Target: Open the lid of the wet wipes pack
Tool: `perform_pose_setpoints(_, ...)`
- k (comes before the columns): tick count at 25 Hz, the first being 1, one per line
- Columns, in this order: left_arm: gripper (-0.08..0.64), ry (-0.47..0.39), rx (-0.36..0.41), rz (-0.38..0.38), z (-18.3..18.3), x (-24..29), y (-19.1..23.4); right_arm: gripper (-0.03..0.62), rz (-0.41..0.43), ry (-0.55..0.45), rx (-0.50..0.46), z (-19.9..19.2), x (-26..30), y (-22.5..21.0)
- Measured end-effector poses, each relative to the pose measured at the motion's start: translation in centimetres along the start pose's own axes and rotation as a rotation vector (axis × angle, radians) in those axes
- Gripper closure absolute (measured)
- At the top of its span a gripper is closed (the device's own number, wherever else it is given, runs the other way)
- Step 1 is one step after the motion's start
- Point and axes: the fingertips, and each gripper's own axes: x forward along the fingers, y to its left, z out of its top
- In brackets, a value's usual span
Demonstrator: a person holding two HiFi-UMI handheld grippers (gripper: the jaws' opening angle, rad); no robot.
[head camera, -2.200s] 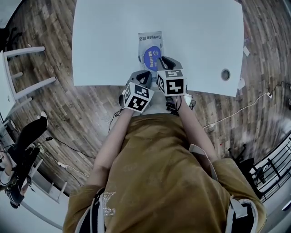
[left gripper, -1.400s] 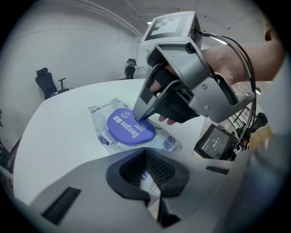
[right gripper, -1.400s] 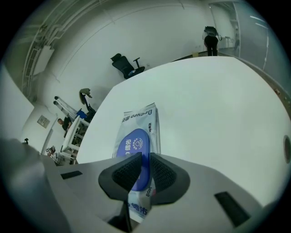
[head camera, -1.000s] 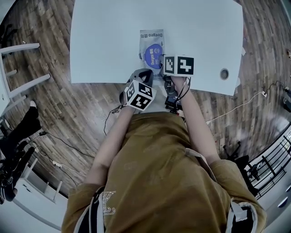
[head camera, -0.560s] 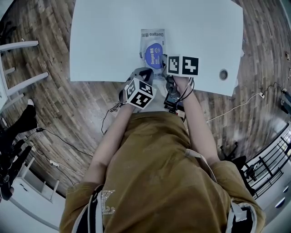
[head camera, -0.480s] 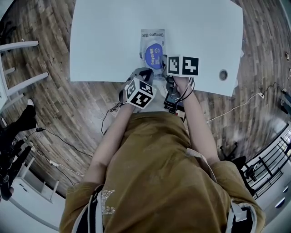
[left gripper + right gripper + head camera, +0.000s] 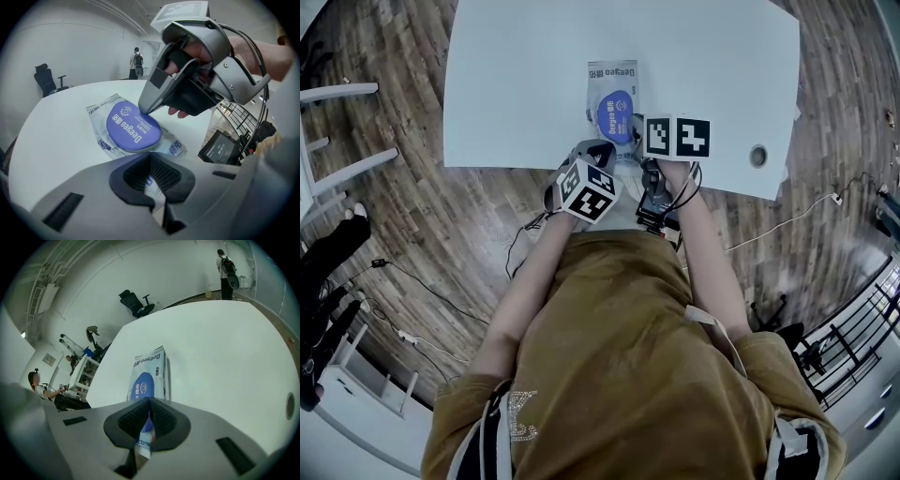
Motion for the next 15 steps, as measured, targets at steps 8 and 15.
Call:
perform_pose_setpoints(8, 0.558, 0.003, -0.003, -0.006, -0.01, 0.28, 0.16, 0.58, 0.008, -0.001, 0.004, 0.15, 0.0, 0.21)
perform_pose_setpoints(15, 0.558, 0.008, 0.011, -0.002, 0.13, 0.23, 0.12, 0.581, 0.013, 0.005, -0.005, 0.22, -0.3, 0.55)
